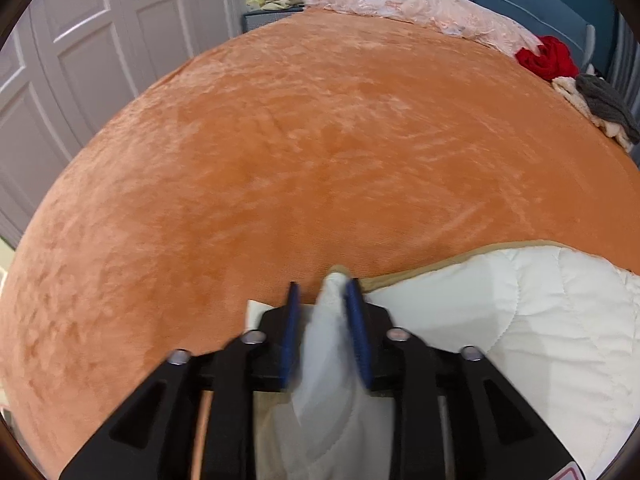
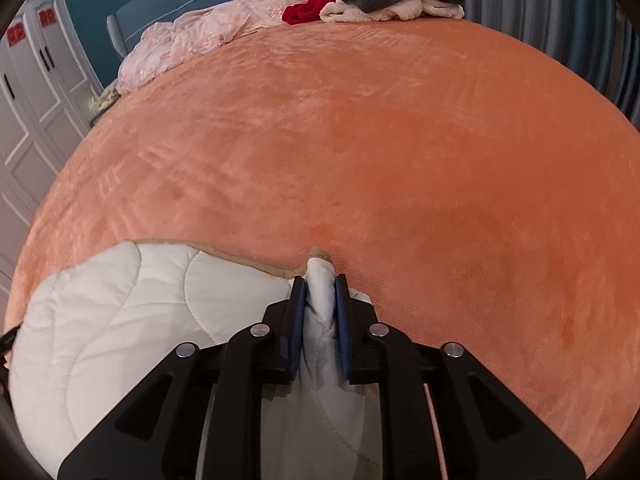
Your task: Fold large clothes
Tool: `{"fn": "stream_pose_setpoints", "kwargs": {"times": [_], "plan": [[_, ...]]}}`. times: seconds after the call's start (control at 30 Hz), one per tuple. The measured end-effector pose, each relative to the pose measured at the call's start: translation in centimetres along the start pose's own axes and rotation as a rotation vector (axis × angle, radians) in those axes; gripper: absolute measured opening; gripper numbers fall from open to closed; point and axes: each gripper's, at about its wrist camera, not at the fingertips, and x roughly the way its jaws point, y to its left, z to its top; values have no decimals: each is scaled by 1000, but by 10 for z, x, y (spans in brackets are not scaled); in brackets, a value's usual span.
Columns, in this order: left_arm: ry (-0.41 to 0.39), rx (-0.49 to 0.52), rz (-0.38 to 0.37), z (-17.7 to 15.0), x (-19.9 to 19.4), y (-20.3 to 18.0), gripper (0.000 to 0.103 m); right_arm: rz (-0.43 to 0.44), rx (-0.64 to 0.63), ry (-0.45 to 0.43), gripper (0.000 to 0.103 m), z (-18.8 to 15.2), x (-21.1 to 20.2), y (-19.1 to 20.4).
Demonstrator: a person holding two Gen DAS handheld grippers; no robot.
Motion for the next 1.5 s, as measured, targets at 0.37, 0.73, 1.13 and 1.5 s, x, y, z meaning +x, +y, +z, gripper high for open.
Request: {"fn": "stream_pose_setpoints", "kwargs": {"times": [0.37, 0.73, 1.13, 1.5], "plan": [[-210, -16, -9, 24, -127, 4, 61, 153, -86, -160, 42, 4, -99, 65], [45, 190, -306, -26, -60, -139, 20, 262, -324, 80, 1, -44, -27, 168], [-26, 238, -231, -48, -30, -162, 19, 226, -302, 104, 0, -63, 12, 168], [-58, 229, -233, -52, -20, -163, 19, 228, -295, 74, 0, -65, 18, 166]]}}
